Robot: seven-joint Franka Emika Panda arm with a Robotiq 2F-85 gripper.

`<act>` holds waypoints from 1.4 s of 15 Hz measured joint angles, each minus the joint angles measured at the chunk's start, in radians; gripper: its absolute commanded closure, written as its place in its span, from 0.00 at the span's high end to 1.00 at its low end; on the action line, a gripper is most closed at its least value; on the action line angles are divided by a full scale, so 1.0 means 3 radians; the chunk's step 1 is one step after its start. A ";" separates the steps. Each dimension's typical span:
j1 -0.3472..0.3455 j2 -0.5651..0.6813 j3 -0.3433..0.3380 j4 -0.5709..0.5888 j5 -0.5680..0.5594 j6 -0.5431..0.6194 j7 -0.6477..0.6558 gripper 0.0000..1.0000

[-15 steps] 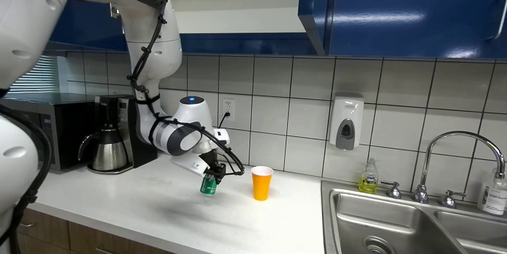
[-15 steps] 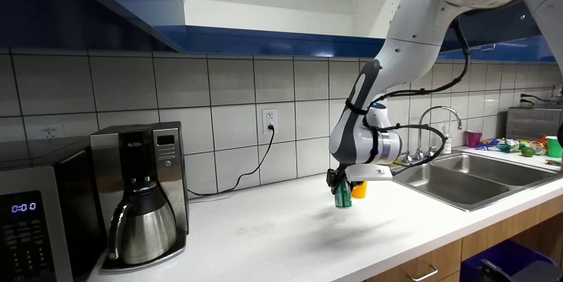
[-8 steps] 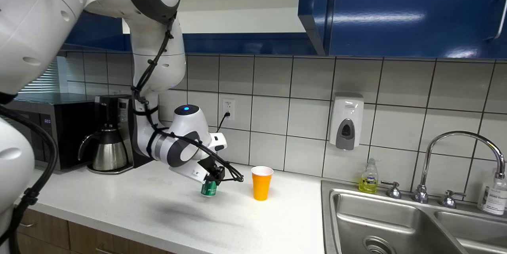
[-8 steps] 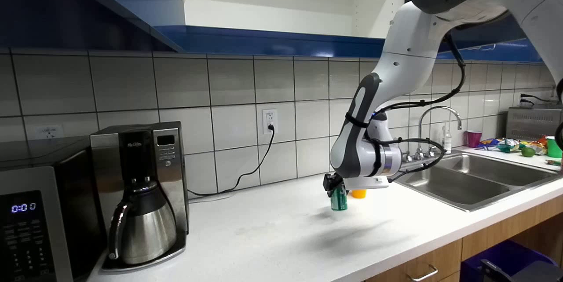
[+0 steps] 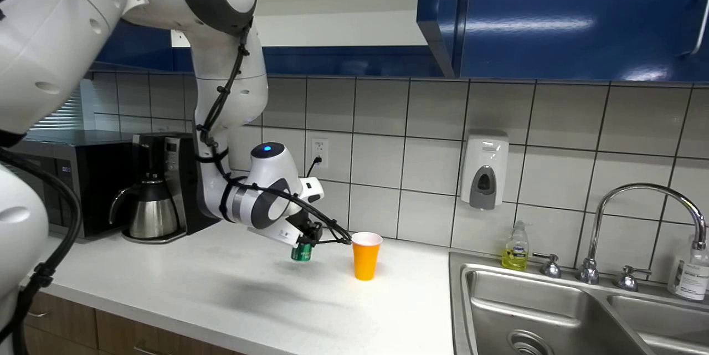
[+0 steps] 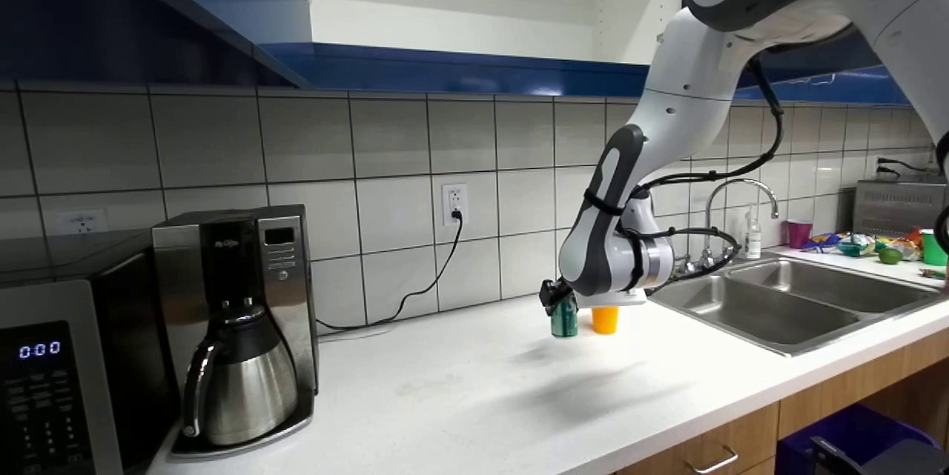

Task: Remove the can from the cabinet

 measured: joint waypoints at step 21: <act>-0.0003 0.0468 0.0002 0.0469 -0.0089 -0.0002 0.0125 0.38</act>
